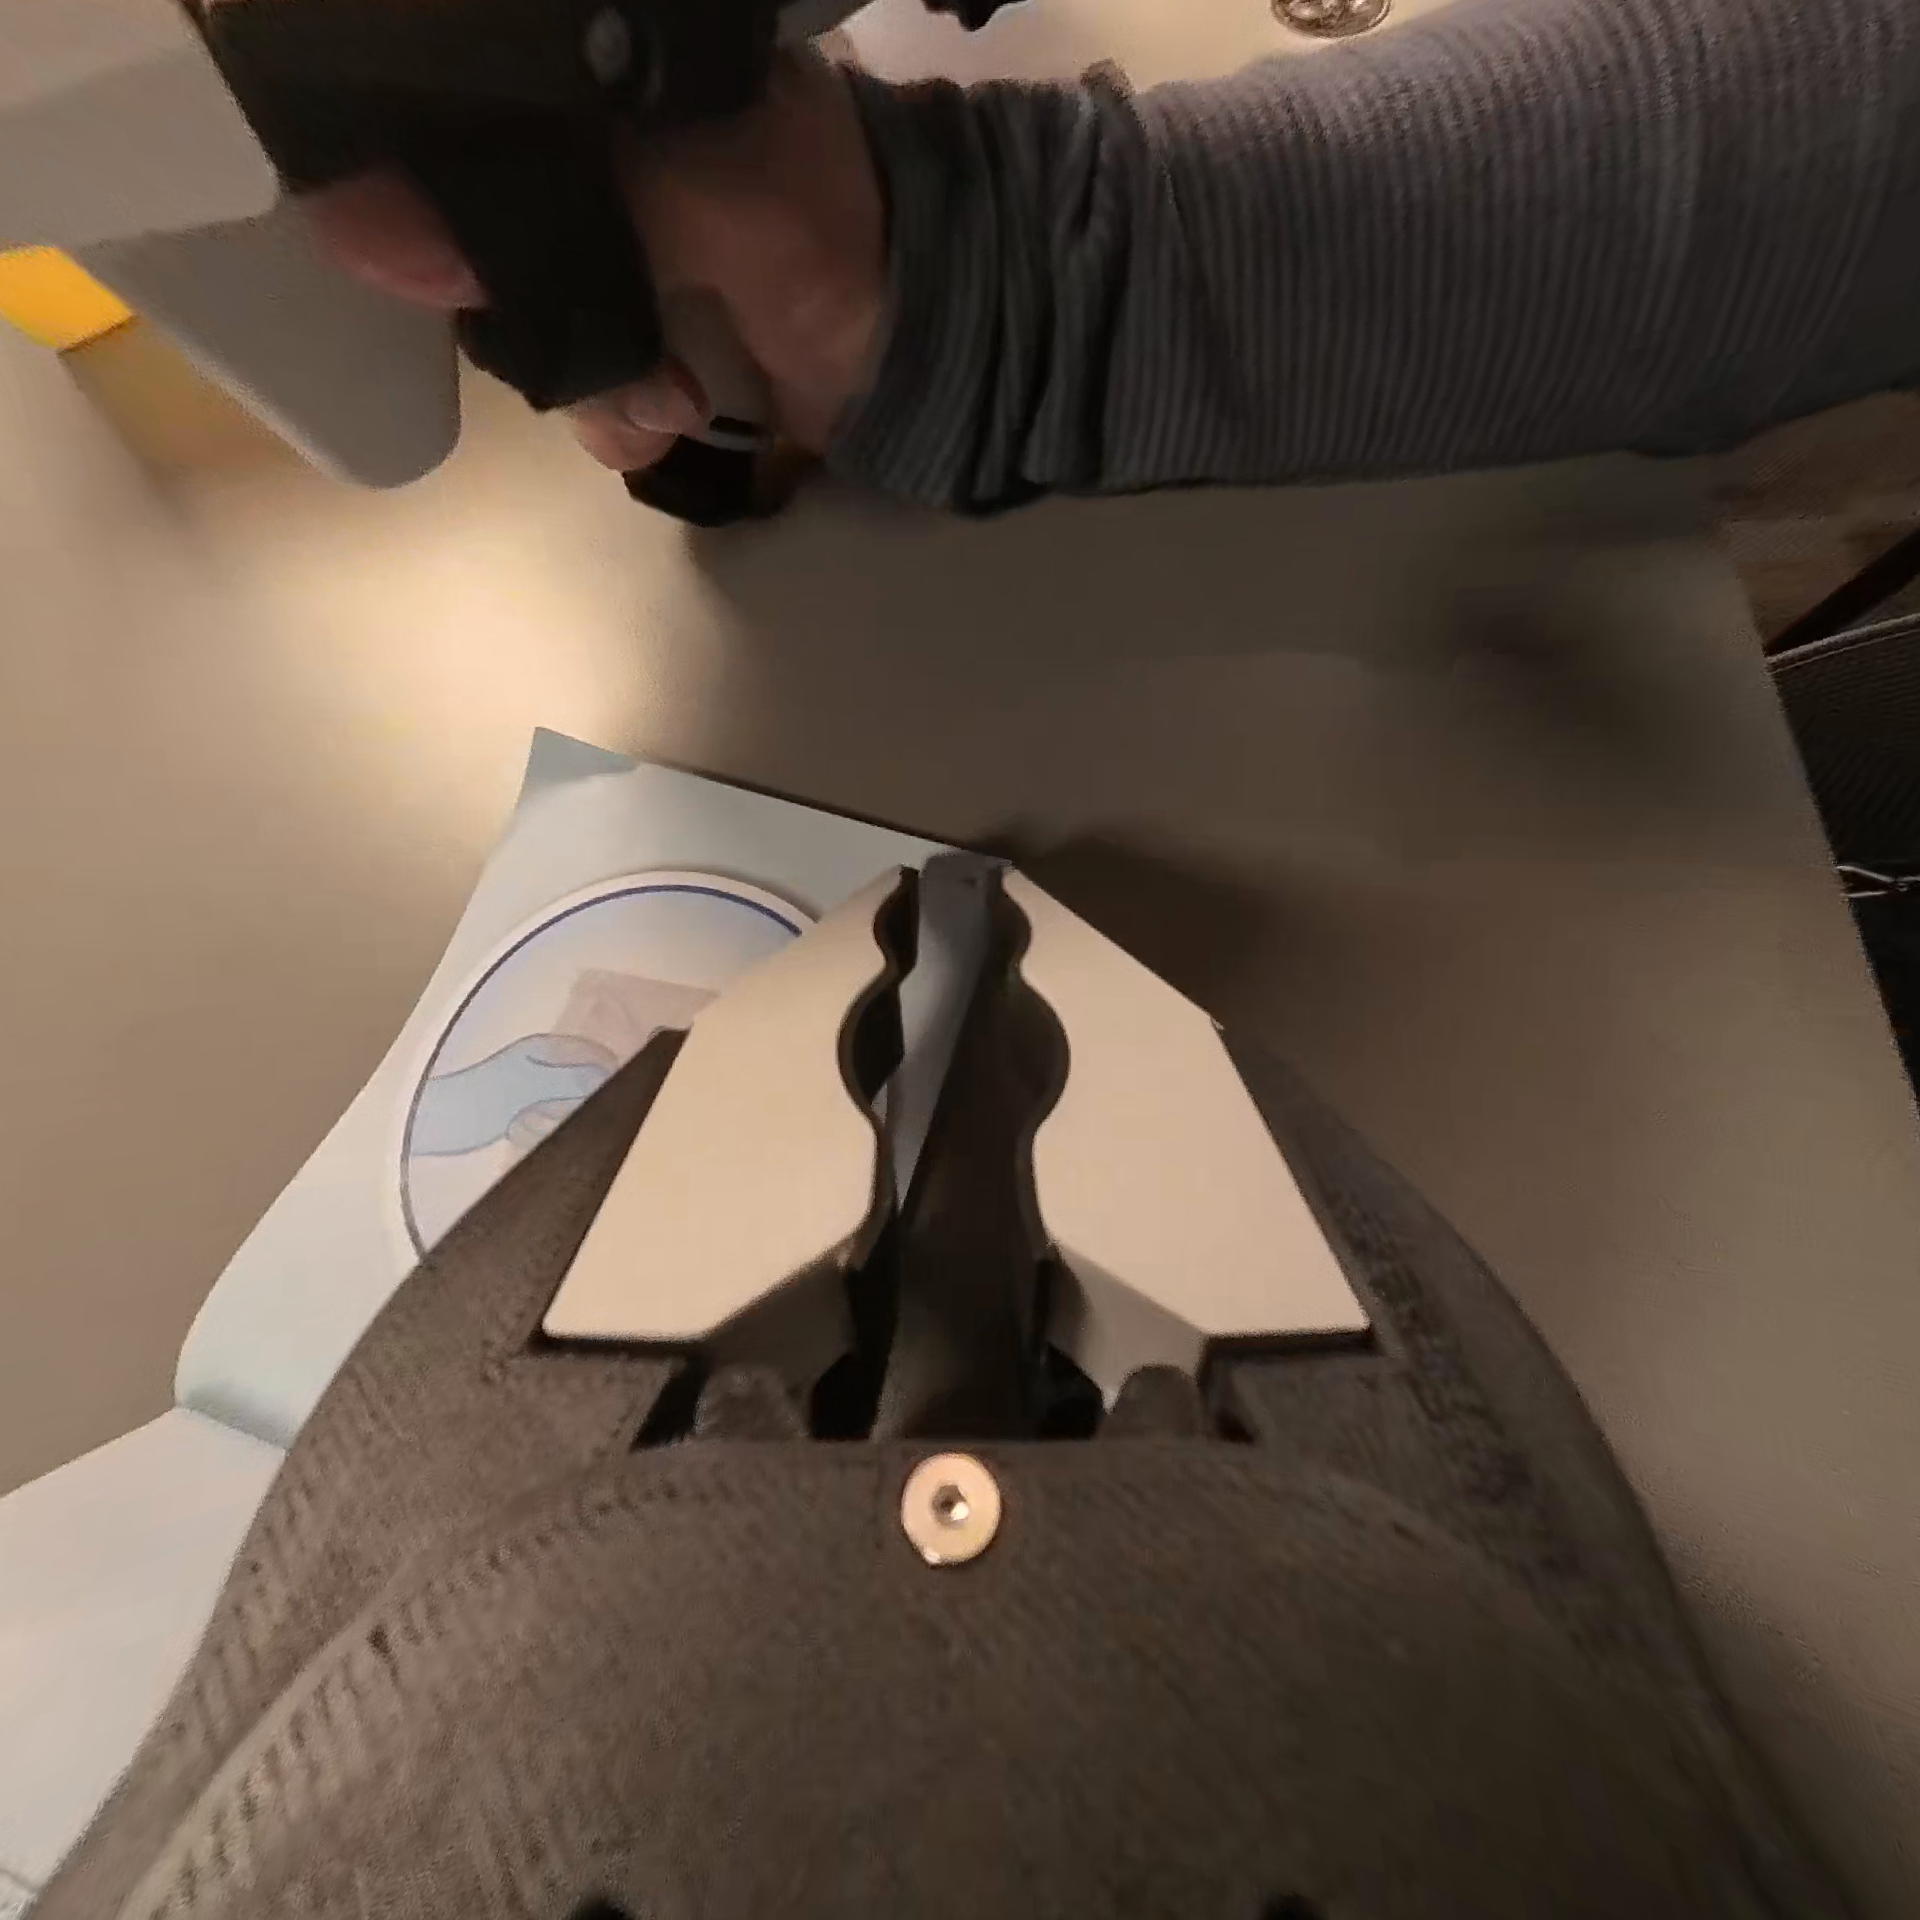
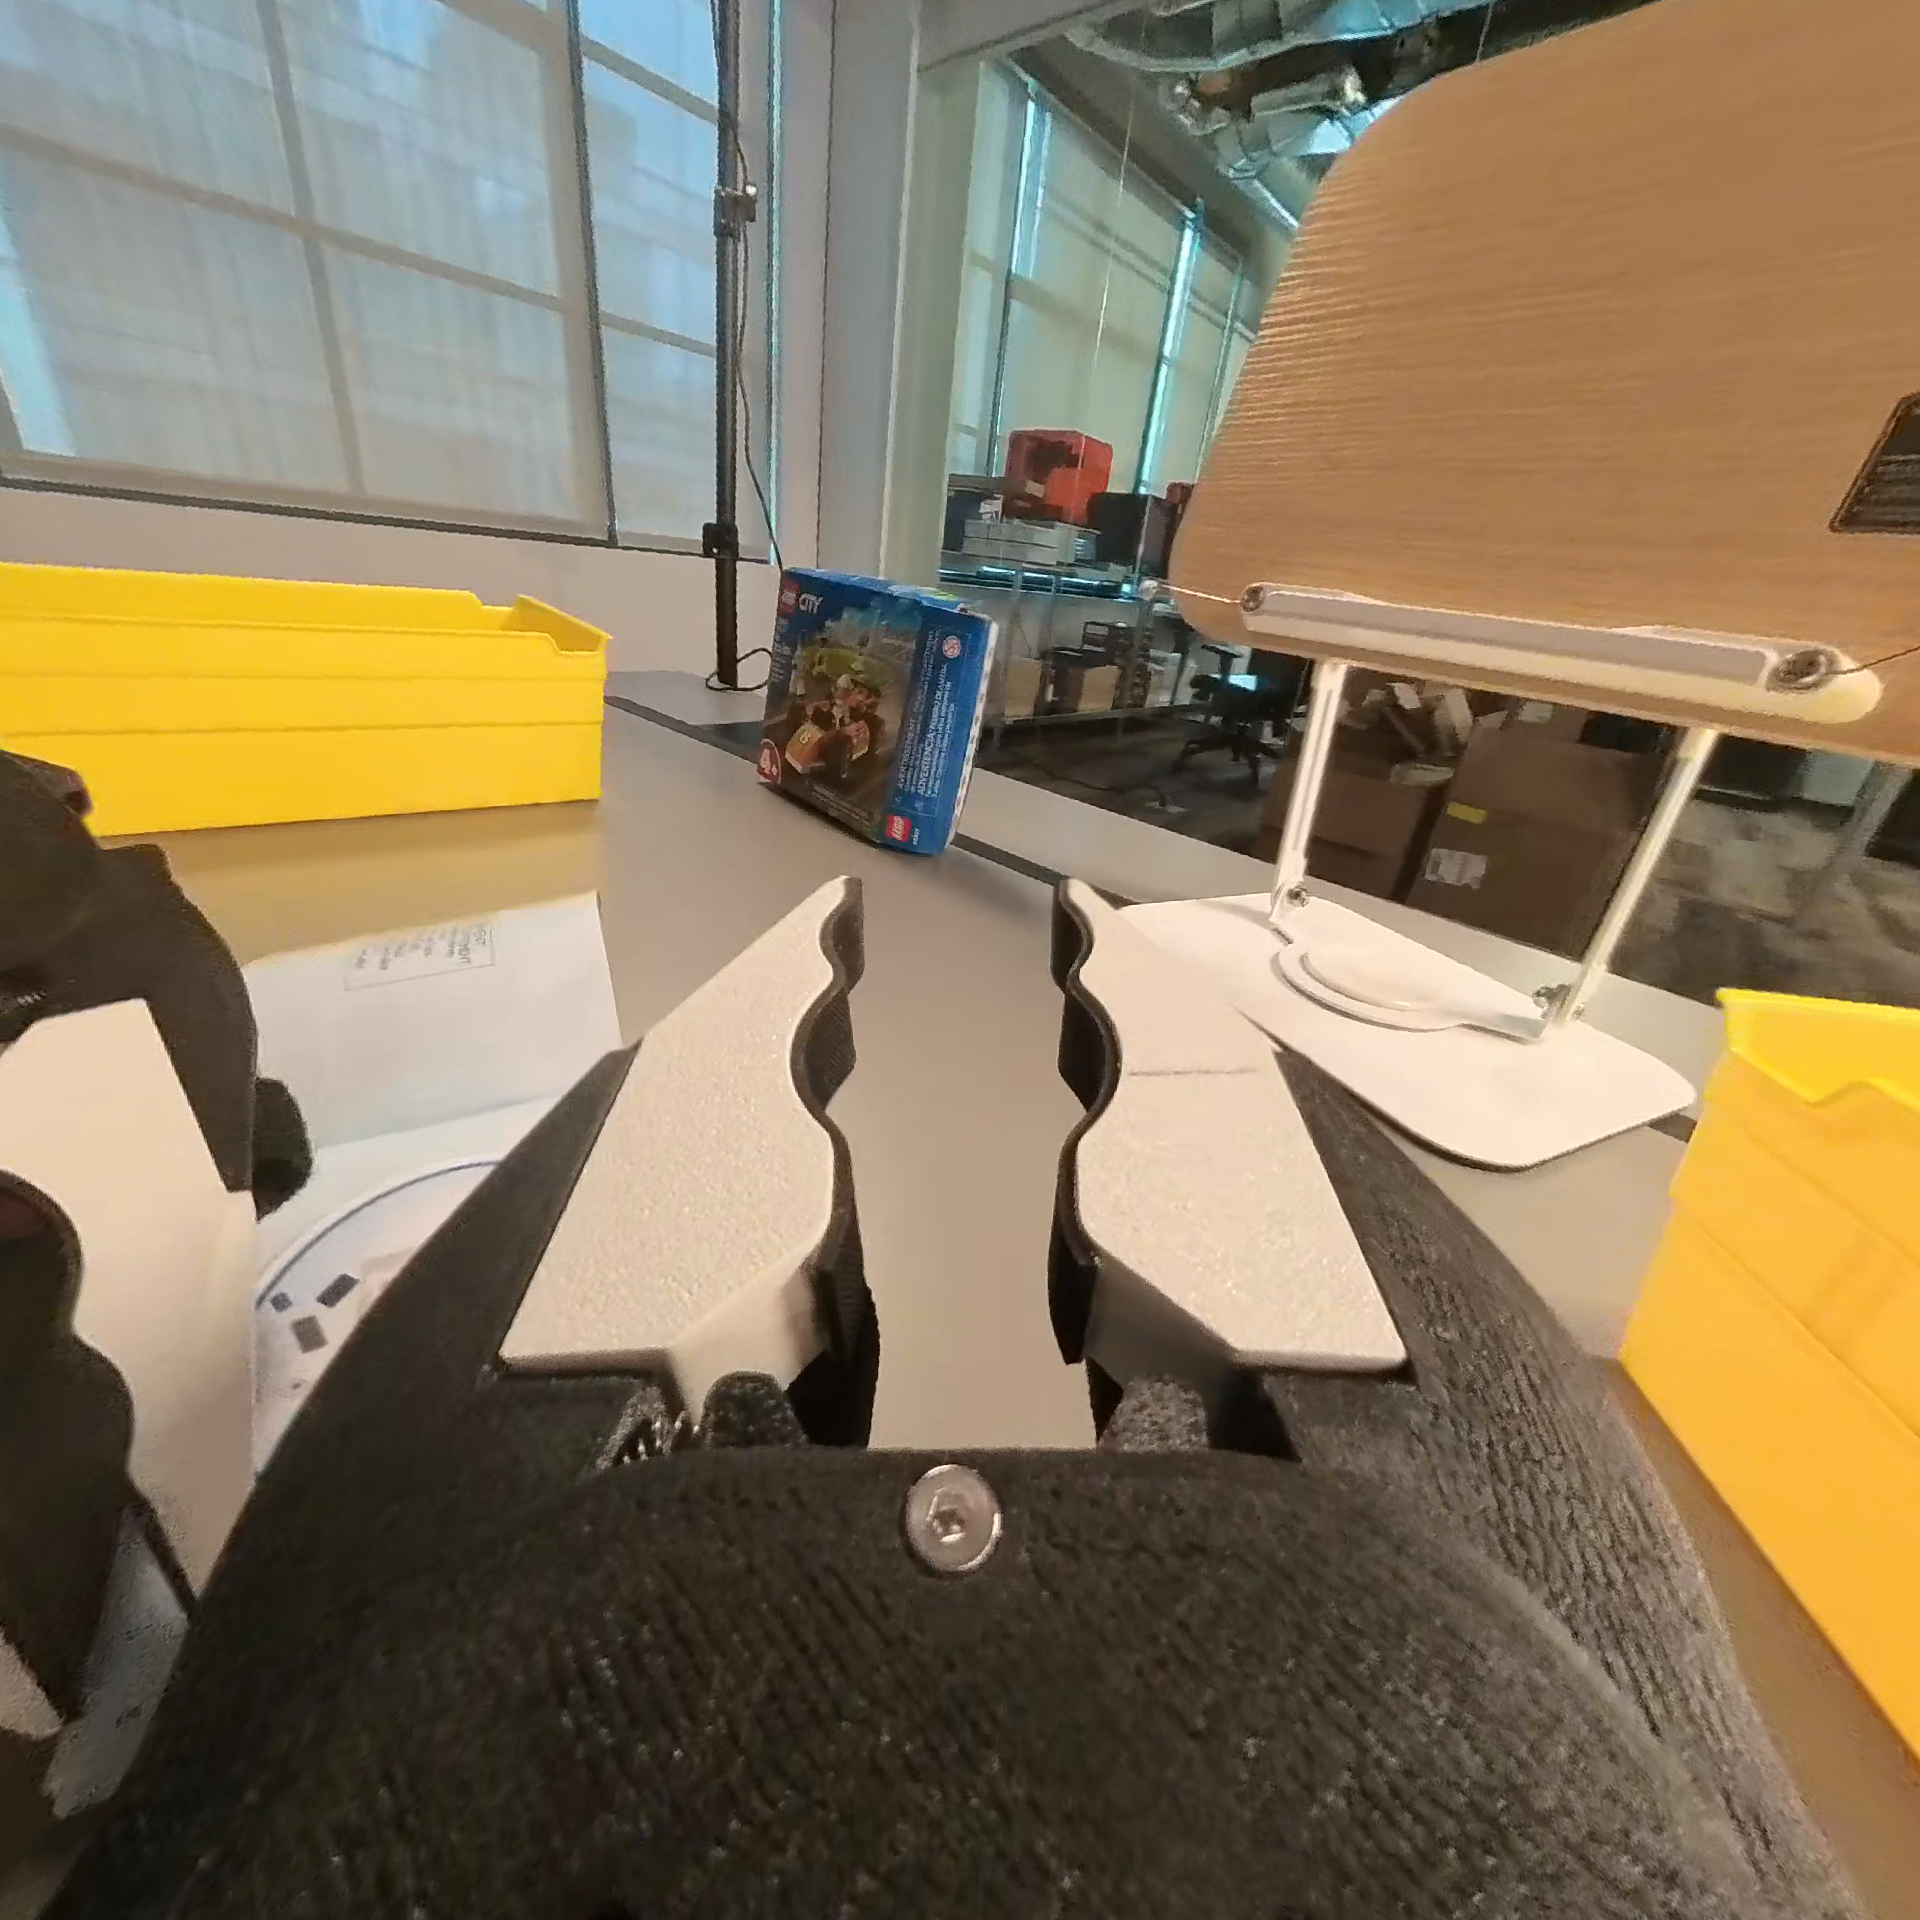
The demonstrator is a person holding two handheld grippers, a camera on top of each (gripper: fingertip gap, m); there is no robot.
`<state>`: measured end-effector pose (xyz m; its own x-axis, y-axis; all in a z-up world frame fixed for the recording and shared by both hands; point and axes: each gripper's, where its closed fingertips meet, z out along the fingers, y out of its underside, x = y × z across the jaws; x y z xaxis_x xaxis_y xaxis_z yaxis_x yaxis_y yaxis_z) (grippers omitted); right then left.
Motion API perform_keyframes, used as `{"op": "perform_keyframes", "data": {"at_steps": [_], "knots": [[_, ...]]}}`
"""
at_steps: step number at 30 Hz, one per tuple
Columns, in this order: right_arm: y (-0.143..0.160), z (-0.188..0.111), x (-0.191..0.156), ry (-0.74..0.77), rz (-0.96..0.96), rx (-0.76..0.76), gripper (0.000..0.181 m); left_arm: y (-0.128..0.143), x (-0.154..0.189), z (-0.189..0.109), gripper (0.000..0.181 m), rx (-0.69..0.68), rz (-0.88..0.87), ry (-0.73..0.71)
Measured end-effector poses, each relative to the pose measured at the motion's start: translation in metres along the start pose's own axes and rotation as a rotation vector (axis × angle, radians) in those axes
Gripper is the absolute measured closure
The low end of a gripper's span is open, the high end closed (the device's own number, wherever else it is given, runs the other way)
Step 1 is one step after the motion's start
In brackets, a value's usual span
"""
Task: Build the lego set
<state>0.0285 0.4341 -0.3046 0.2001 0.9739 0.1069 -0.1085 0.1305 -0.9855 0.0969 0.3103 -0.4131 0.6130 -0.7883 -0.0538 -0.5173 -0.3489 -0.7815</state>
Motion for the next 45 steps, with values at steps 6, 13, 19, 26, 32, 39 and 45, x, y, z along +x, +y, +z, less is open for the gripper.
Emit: {"op": "perform_keyframes", "data": {"at_steps": [6,13,19,26,32,39,45], "knots": [[-0.003,-0.002,0.003,0.0,0.044,0.005,0.146,0.006,0.004,0.001,0.175,-0.033,0.0,0.039],[-0.007,-0.006,0.009,0.01,0.083,0.021,0.146,0.006,0.006,0.0,0.181,-0.032,-0.029,0.069],[-0.01,-0.008,0.011,0.013,0.083,0.022,0.146,0.006,-0.003,0.0,0.181,-0.024,-0.082,0.033],[-0.018,-0.015,0.011,-0.032,0.085,0.021,0.18,-0.025,-0.038,-0.042,0.181,0.348,-0.384,0.016],[-0.002,-0.011,-0.027,-0.264,0.115,-0.117,0.181,-0.034,-0.065,-0.104,0.181,0.779,-0.552,-0.036],[0.033,-0.018,-0.088,-0.58,0.145,-0.353,0.181,-0.032,-0.067,-0.122,0.181,0.88,-0.551,-0.054],[0.038,0.003,-0.121,-0.58,0.165,-0.392,0.165,-0.034,-0.062,-0.124,0.181,0.908,-0.567,0.032]]}}
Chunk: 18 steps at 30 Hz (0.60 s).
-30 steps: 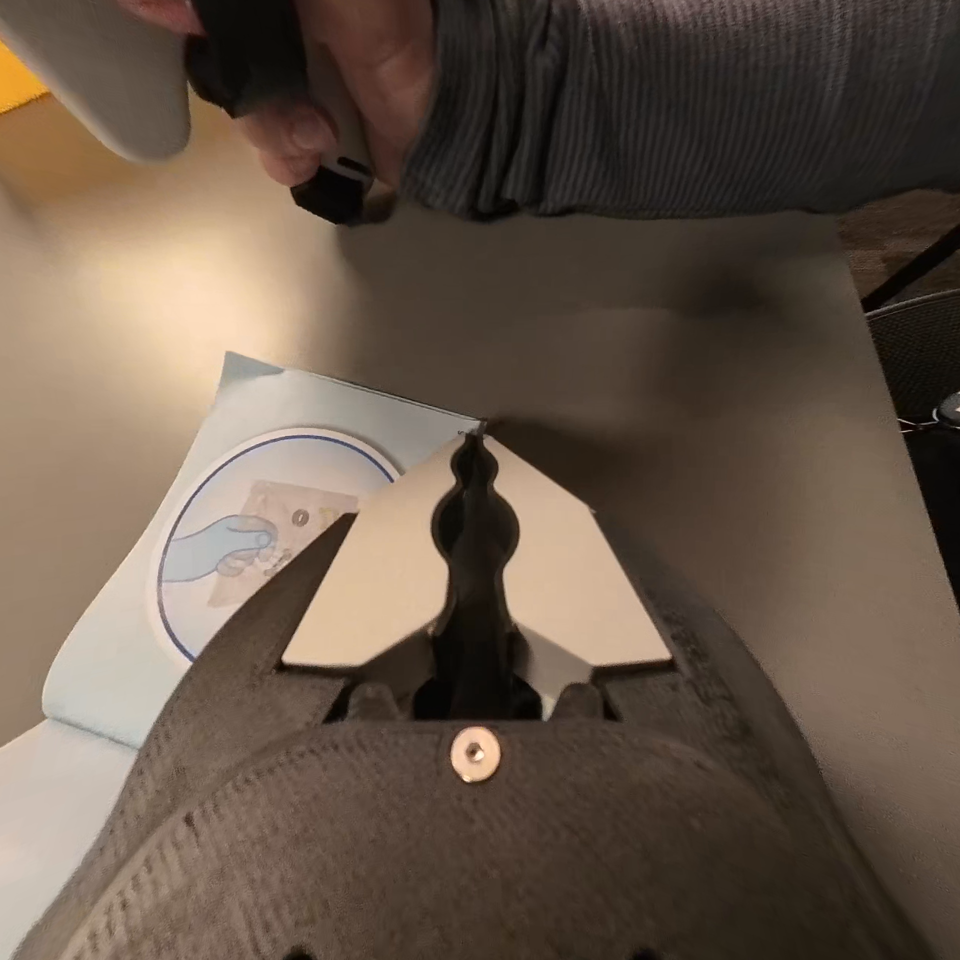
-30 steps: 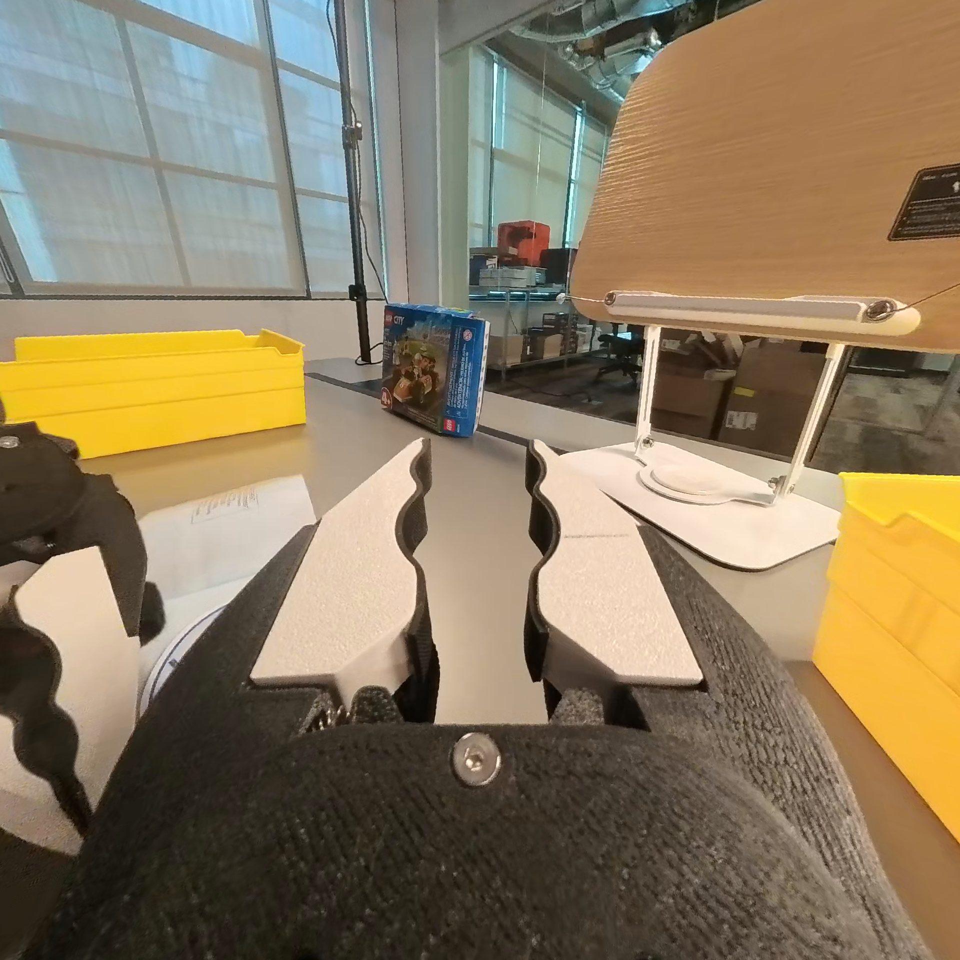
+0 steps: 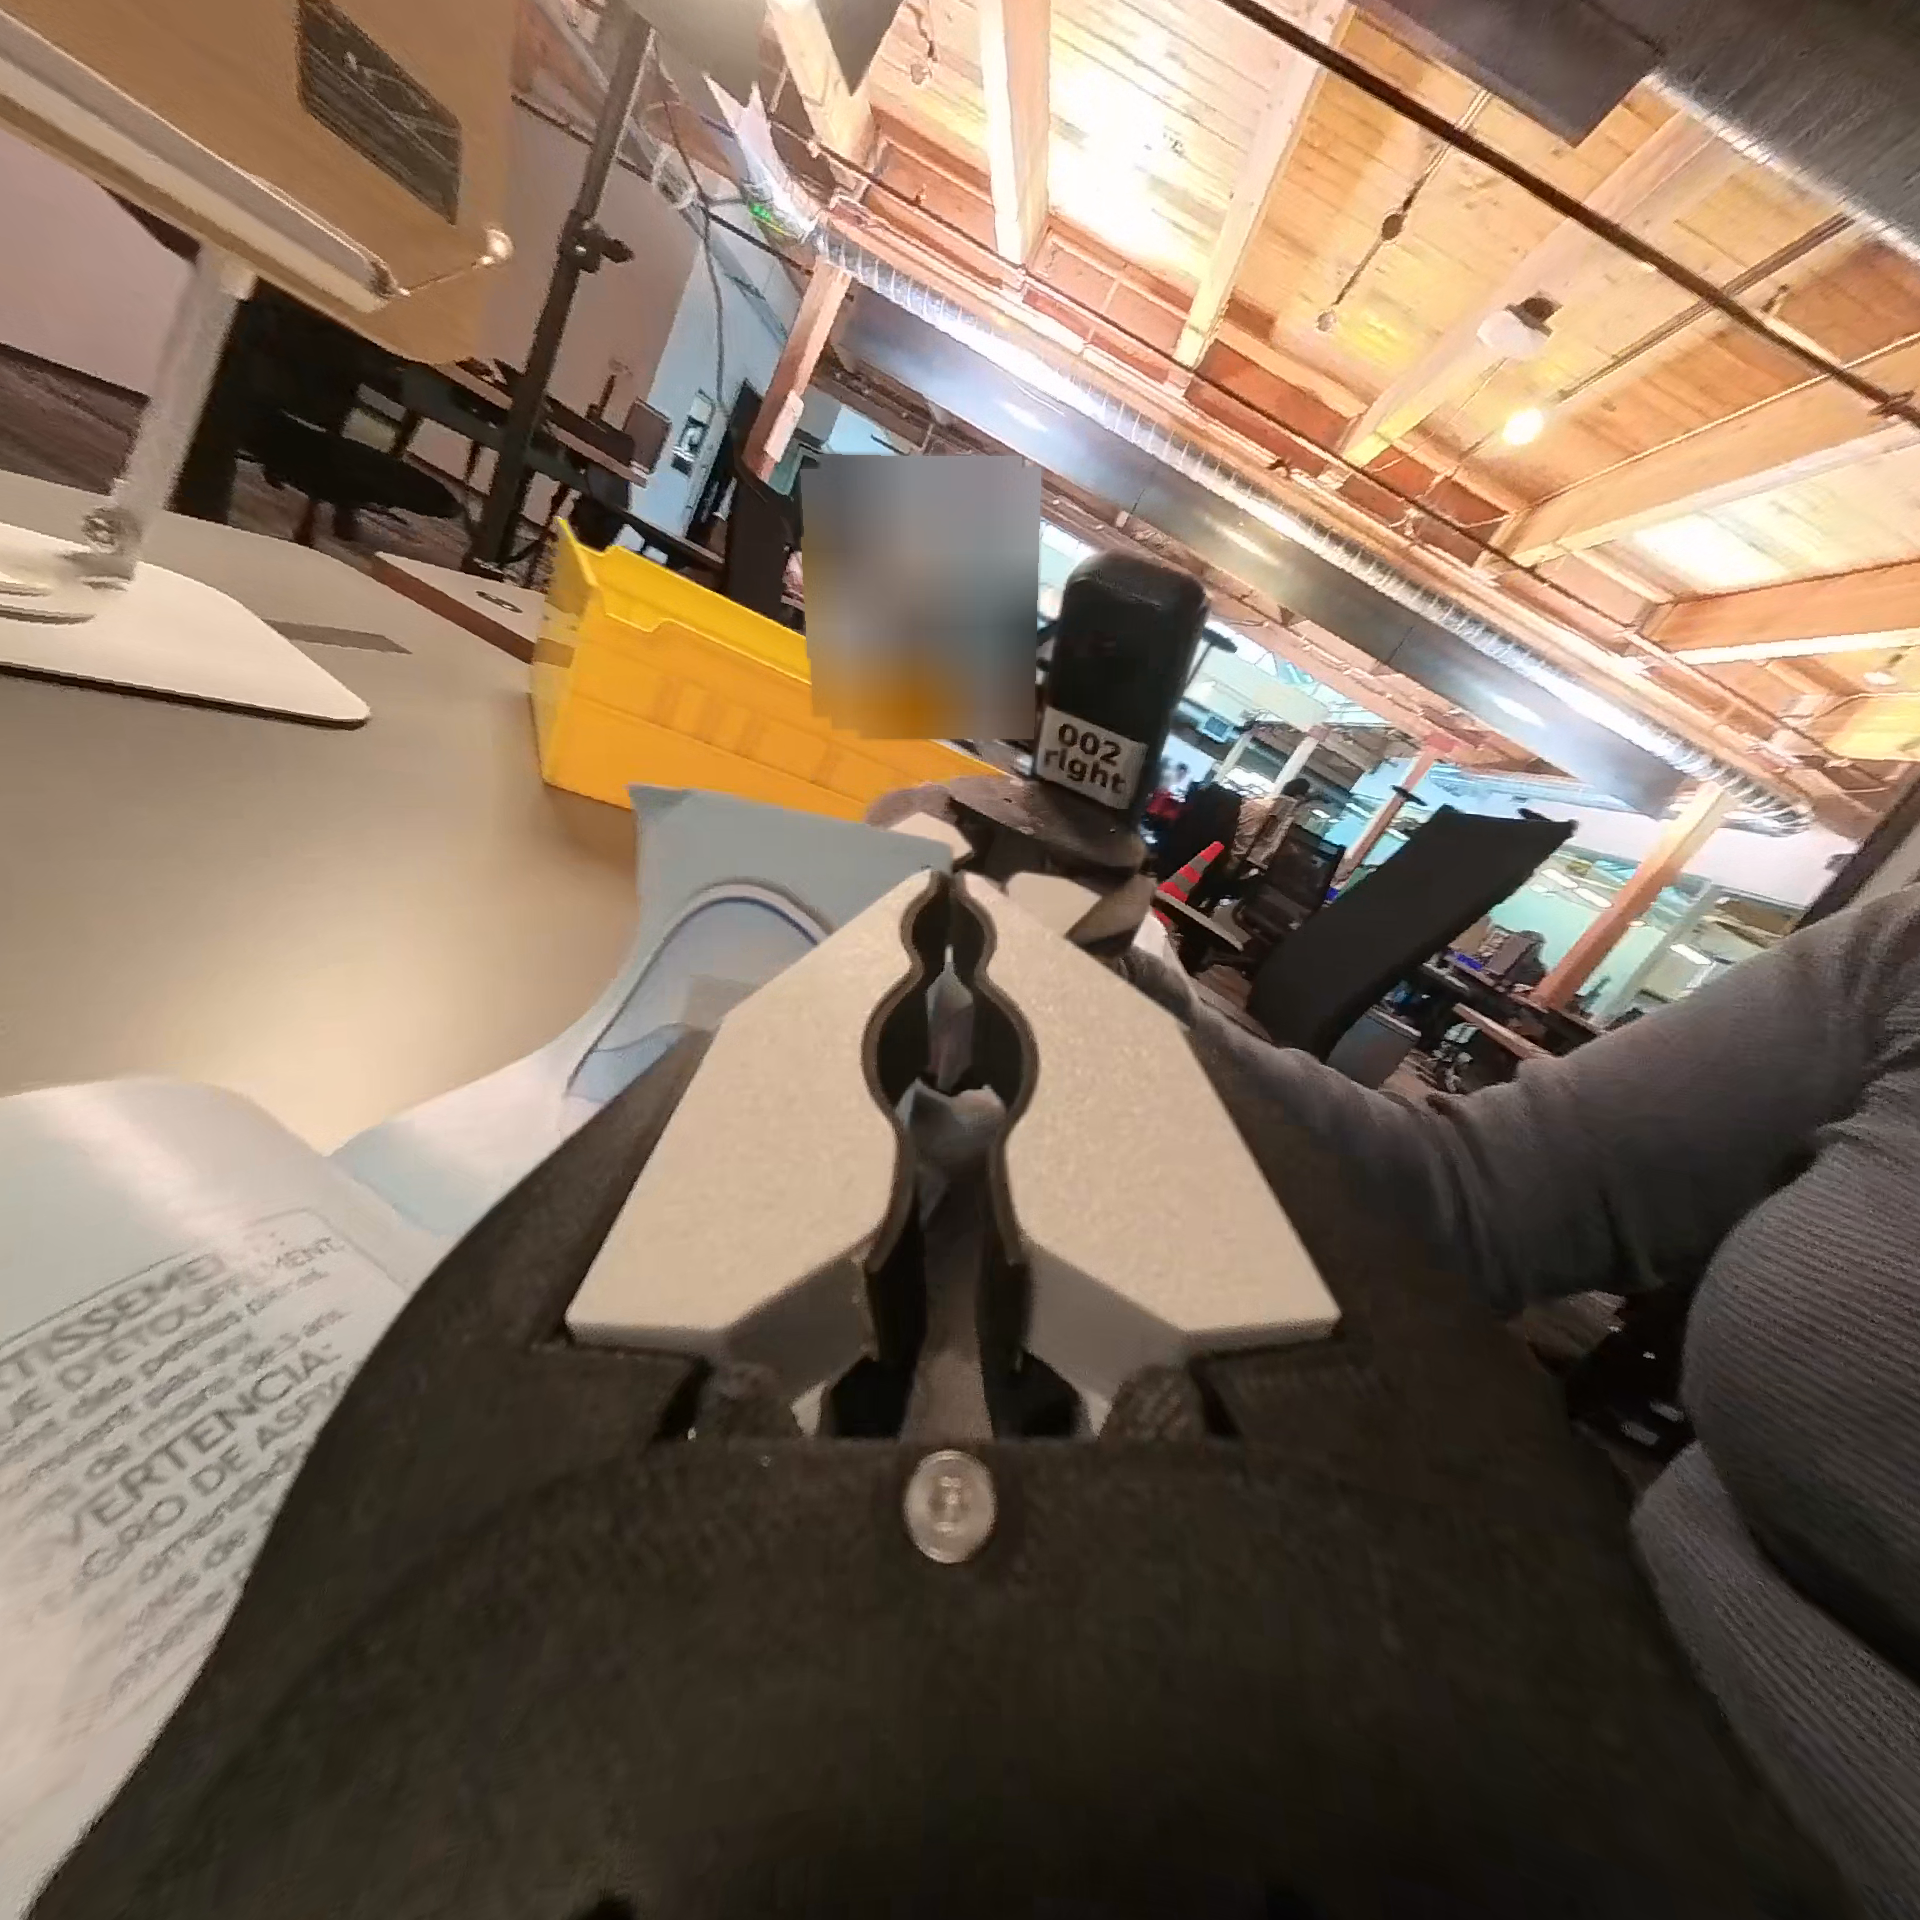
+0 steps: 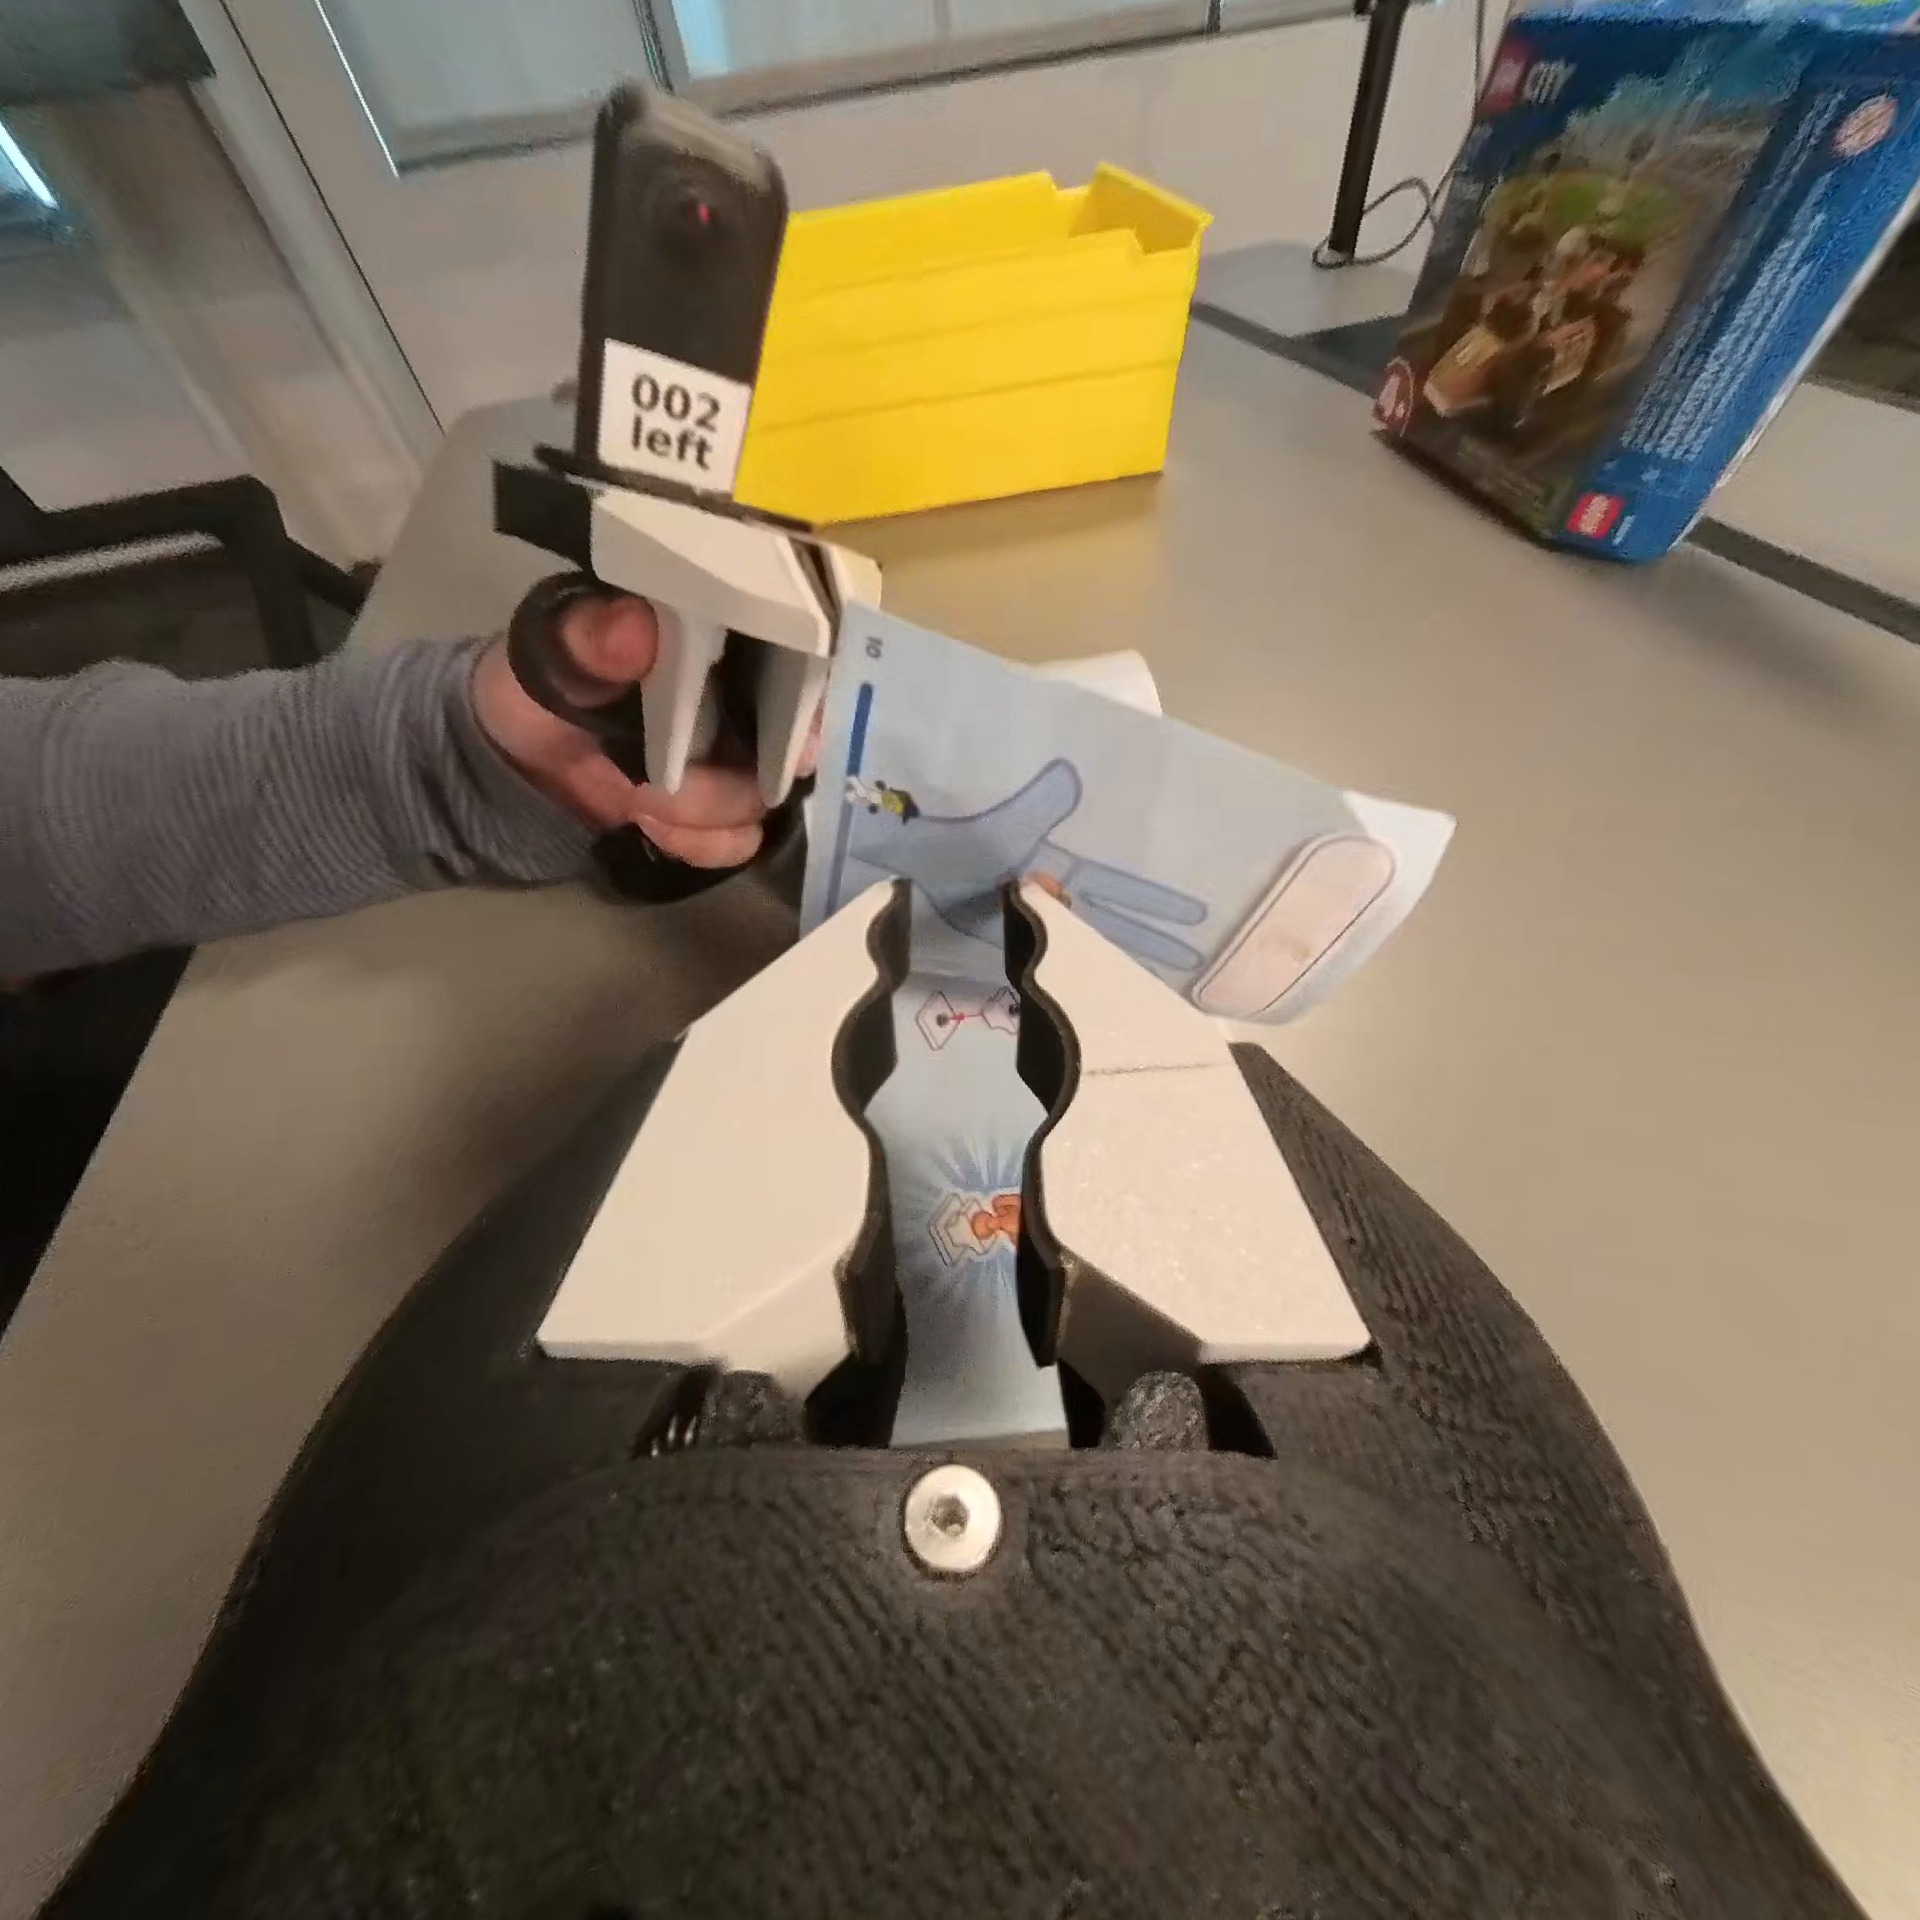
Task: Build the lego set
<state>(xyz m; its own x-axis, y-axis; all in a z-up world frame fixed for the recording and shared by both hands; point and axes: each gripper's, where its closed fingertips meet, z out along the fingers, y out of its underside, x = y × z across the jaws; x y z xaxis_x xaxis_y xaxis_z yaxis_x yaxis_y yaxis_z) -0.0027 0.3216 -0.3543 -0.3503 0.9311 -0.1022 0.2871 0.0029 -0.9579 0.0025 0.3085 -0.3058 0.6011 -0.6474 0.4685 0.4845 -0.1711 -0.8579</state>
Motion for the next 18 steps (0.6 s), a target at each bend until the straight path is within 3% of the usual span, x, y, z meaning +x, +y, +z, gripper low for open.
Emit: {"op": "perform_keyframes", "data": {"at_steps": [3,10,18], "knots": [[0.008,0.001,-0.001,0.019,-0.049,-0.055,0.162,0.003,0.008,0.0,0.181,-0.015,-0.04,0.072],[0.002,-0.003,-0.004,-0.007,-0.042,-0.004,0.142,0.01,0.014,0.003,0.181,-0.063,-0.079,0.122],[0.003,-0.029,-0.001,-0.066,0.063,-0.019,0.1,0.017,0.016,0.005,0.181,-0.11,-0.092,0.13]]}}
